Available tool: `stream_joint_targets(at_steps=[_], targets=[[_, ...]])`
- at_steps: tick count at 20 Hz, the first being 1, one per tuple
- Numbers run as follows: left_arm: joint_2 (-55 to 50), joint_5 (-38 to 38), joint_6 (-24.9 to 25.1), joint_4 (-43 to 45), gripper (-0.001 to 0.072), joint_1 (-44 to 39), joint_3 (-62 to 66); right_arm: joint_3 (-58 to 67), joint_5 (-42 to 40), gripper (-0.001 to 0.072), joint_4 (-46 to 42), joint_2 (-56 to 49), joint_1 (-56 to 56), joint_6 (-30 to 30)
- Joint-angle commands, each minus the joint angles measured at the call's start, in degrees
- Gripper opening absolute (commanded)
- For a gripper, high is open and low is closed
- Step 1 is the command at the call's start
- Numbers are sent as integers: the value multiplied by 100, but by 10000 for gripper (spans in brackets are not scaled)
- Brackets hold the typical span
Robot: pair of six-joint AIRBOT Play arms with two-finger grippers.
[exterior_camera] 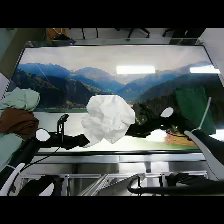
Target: Fold the shirts.
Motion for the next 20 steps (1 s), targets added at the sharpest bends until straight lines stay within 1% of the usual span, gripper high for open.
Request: stream_joint_targets(at_steps=[1,2,3,4,5,6,7,8,9,10,12,15,17,19,20], targets=[[-398,848,857,-876,699,22,-433,-175,-1403,600,741,-402,748,-444],[-645,874,1080,-1051,648,22,-356,-175,-1600,599,848,-533,911,-463],[-857,885,1272,-1191,504,22,-258,-166,-1720,599,905,-660,1049,-463],[-1080,861,1434,-1283,388,22,-116,-151,-1781,575,964,-761,1147,-507],[-1287,820,1502,-1300,340,22,37,-146,-1823,487,1099,-820,1196,-662],[-1453,765,1506,-1300,339,22,170,-146,-1884,363,1292,-852,1204,-859],[-1600,658,1508,-1298,283,22,313,-144,-1928,338,1482,-855,1202,-1043],[-1692,514,1565,-1300,58,22,442,-127,-1912,229,1561,-848,1196,-1102],[-1735,345,1611,-1296,15,22,575,-107,-1805,15,1556,-811,1187,-1169],[-1714,170,1609,-1296,15,35,732,-94,-1582,16,1543,-719,1117,-1191],[-1427,-173,1572,-1294,12,188,1147,48,-645,15,1381,-398,710,-1185],[-516,-678,1130,-1305,11,706,2138,815,798,15,1392,439,-527,-981],[151,-831,754,-1307,10,1040,3215,2094,1567,15,1814,898,-1484,-977],[603,-822,411,-1300,10,1292,4555,3668,1910,14,2262,1001,-2164,-935],[730,-824,275,-1298,10,1392,5324,4575,1965,15,2350,955,-2424,-837]])
